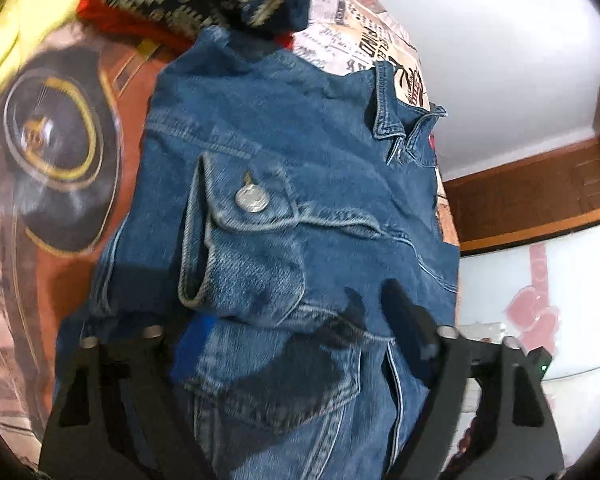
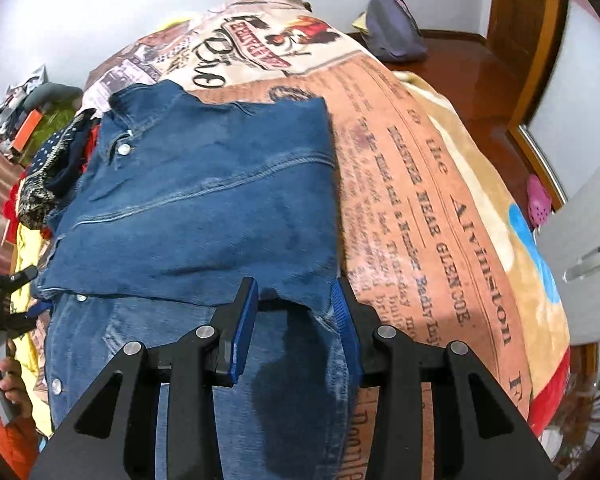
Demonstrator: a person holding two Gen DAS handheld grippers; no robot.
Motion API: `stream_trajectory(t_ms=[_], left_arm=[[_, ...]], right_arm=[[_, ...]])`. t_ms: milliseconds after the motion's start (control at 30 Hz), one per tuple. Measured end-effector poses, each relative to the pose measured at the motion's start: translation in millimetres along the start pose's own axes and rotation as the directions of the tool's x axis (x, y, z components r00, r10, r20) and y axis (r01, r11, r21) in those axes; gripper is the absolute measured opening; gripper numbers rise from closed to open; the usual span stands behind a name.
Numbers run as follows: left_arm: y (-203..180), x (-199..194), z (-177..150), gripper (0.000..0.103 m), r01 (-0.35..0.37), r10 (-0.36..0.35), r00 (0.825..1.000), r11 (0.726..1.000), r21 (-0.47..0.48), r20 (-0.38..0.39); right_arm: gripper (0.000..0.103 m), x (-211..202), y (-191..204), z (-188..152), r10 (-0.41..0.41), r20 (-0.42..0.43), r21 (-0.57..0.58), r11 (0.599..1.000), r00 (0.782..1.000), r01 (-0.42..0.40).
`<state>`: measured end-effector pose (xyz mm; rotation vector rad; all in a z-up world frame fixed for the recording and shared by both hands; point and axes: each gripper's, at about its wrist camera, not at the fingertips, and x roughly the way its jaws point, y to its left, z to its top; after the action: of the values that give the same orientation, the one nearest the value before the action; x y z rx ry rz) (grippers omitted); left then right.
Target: Fold large clothes
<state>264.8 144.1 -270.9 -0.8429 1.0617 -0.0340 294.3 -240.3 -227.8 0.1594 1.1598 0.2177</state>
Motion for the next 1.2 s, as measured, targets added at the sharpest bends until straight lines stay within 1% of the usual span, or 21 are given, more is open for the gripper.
stream_trajectory(t_ms=[33,67,100,167,233,267,367,400,467,500,533,600,700,733,800,867,900,933,967,1000,1200], left_arm=[[-6.3,0.8,2.2,0.071,-0.033,0.032,0.999,0.999,0.032,0.017],[-13.0,1.8,4.3,0.064,-0.078,0.075,0.996,0.994,0.075,0.046],[-18.5,4.4,6.0,0.049,-0.141,0.134,0.989,0.984,0.112,0.068],[-28.6,7.8,8.9,0.031,-0.244,0.229,0.968,0.955,0.172,0.103],[-40.5,2.0,9.6,0.026,-0.29,0.26,0.953,0.931,0.22,0.157],[-49.0,-6.1,10.1,0.026,-0.309,0.265,0.944,0.92,0.241,0.195],[-69.1,-36.1,14.7,0.024,-0.284,0.203,0.935,0.921,0.268,0.292],[-78.7,-50.1,17.1,0.023,-0.301,0.198,0.917,0.912,0.278,0.346],[-88.2,-67.1,20.9,0.023,-0.327,0.189,0.89,0.899,0.291,0.416],[-89.5,-74.2,23.4,0.024,-0.333,0.182,0.882,0.894,0.301,0.435],[-89.0,-75.6,26.0,0.024,-0.331,0.176,0.885,0.888,0.319,0.43],[-82.0,-69.8,24.4,0.024,-0.351,0.206,0.891,0.878,0.326,0.406],[-59.1,-42.3,21.5,0.025,-0.419,0.314,0.889,0.851,0.316,0.332],[-44.8,-29.9,19.3,0.025,-0.439,0.356,0.888,0.846,0.302,0.291],[-23.5,-15.7,12.4,0.03,-0.431,0.38,0.898,0.859,0.275,0.222],[0.4,-3.9,6.0,0.037,-0.395,0.373,0.918,0.888,0.235,0.133],[10.2,-1.5,3.7,0.047,-0.376,0.36,0.927,0.901,0.217,0.108],[18.3,-2.3,1.5,0.052,-0.371,0.358,0.928,0.908,0.196,0.1],[22.5,-6.3,-0.6,0.063,-0.375,0.36,0.927,0.91,0.18,0.107],[26.4,-10.3,-1.3,0.069,-0.376,0.361,0.926,0.911,0.169,0.113],[41.1,-36.5,2.6,0.07,-0.303,0.294,0.952,0.946,0.116,0.087]], right_arm=[[0.035,0.8,-4.3,-0.6,0.003,-0.003,0.004,1.0,1.0,-0.003],[0.035,2.4,-5.1,-0.2,0.005,-0.006,0.008,1.0,1.0,-0.005],[0.035,3.1,-5.9,-0.1,0.006,-0.007,0.01,1.0,1.0,-0.006],[0.035,3.7,-5.5,1.3,0.012,-0.007,0.011,1.0,1.0,-0.011],[0.035,2.7,-3.6,3.2,0.016,-0.001,0.005,1.0,1.0,-0.016],[0.035,1.5,-2.7,4.2,0.016,0.004,-0.001,1.0,1.0,-0.016],[0.035,-6.0,3.5,9.1,0.009,0.031,-0.025,1.0,0.999,-0.009],[0.035,-8.2,5.3,10.1,0.009,0.039,-0.031,0.999,0.999,-0.008],[0.035,-9.8,8.6,10.2,0.022,0.048,-0.04,0.999,0.999,-0.02],[0.035,-9.1,9.6,9.4,0.028,0.048,-0.043,0.999,0.998,-0.026],[0.036,-6.9,10.6,8.3,0.034,0.043,-0.044,0.999,0.998,-0.032],[0.038,2.8,11.7,5.3,0.031,0.017,-0.041,0.999,0.999,-0.03],[0.038,15.0,11.3,0.6,0.032,-0.028,-0.03,0.999,0.999,-0.032],[0.038,19.2,10.5,-1.6,0.034,-0.042,-0.024,0.999,0.999,-0.035],[0.038,24.2,8.7,-4.7,0.035,-0.057,-0.016,0.999,0.998,-0.036],[0.041,24.4,7.3,-4.8,0.034,-0.06,-0.013,0.999,0.998,-0.035],[0.043,23.9,6.8,-4.6,0.032,-0.06,-0.012,0.999,0.998,-0.033],[0.044,23.6,5.7,-4.3,0.031,-0.062,-0.01,0.999,0.998,-0.032],[0.045,23.2,4.7,-4.1,0.032,-0.064,-0.008,0.999,0.997,-0.032],[0.045,22.9,4.1,-3.9,0.031,-0.065,-0.006,0.999,0.997,-0.031],[0.045,15.9,5.6,-2.0,0.012,-0.061,-0.025,1.0,0.998,-0.013]])
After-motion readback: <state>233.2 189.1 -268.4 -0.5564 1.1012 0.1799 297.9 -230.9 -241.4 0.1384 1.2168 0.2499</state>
